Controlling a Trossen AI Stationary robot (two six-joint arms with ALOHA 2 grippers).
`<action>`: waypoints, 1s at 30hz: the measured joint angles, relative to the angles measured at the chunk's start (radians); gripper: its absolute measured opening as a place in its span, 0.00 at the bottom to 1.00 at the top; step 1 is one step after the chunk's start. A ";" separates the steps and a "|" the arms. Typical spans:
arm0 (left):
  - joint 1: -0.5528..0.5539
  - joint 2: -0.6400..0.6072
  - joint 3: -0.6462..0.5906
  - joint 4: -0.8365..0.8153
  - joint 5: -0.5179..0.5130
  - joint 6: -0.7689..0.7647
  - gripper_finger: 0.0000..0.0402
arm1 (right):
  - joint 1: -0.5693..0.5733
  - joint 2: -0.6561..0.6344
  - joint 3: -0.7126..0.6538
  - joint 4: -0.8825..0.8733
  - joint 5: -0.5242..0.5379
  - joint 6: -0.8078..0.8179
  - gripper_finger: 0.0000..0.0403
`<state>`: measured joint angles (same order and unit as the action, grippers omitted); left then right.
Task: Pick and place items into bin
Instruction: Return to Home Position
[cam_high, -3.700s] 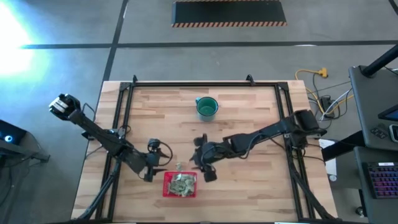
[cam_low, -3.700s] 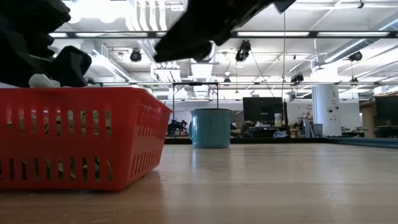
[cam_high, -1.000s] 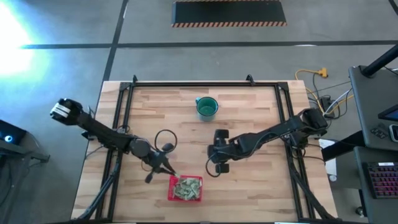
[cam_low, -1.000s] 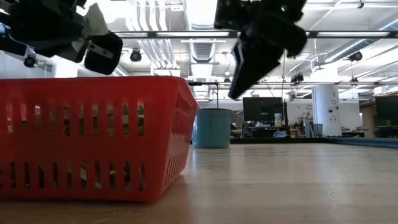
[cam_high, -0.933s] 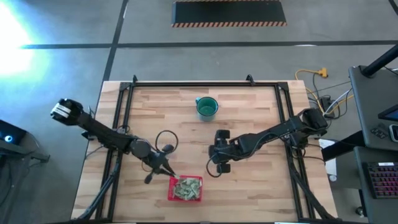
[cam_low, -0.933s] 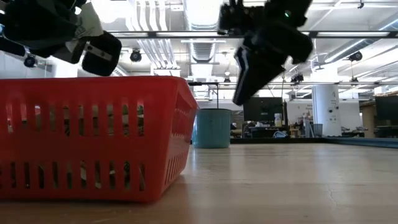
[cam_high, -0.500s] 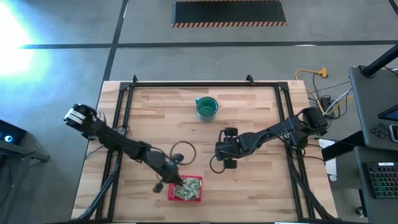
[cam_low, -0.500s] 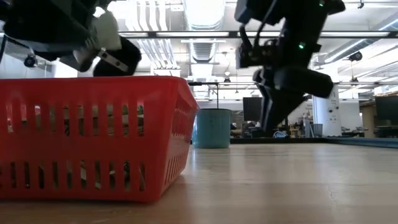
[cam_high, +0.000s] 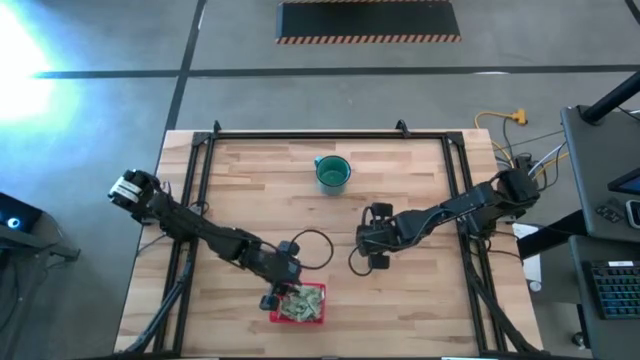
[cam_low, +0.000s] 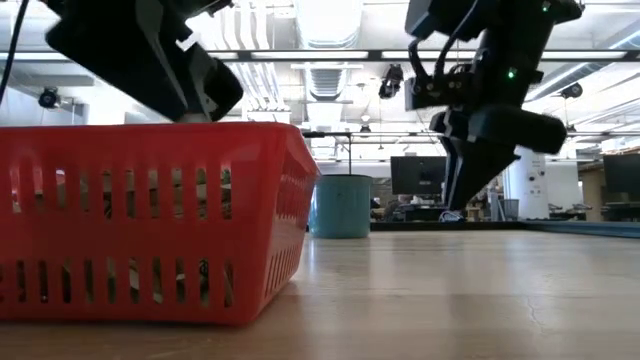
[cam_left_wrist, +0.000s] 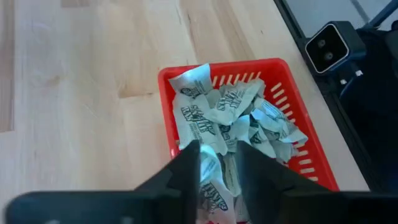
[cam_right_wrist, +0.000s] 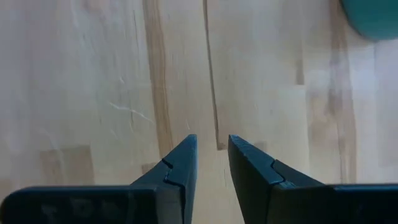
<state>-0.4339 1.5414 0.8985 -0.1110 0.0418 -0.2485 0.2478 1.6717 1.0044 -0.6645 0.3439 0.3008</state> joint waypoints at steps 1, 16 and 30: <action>0.000 0.000 0.004 -0.007 0.001 0.000 0.23 | 0.000 -0.010 -0.001 0.005 0.000 0.005 0.19; -0.019 -0.021 0.006 -0.029 0.073 -0.035 0.43 | 0.000 -0.060 -0.005 0.124 0.053 -0.090 0.16; -0.086 -0.244 0.068 0.010 -0.260 0.052 0.43 | 0.016 -0.077 -0.006 0.131 0.236 0.020 0.15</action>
<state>-0.5198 1.2970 0.9663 -0.1006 -0.2181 -0.1968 0.2643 1.5948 0.9981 -0.5333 0.5798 0.3212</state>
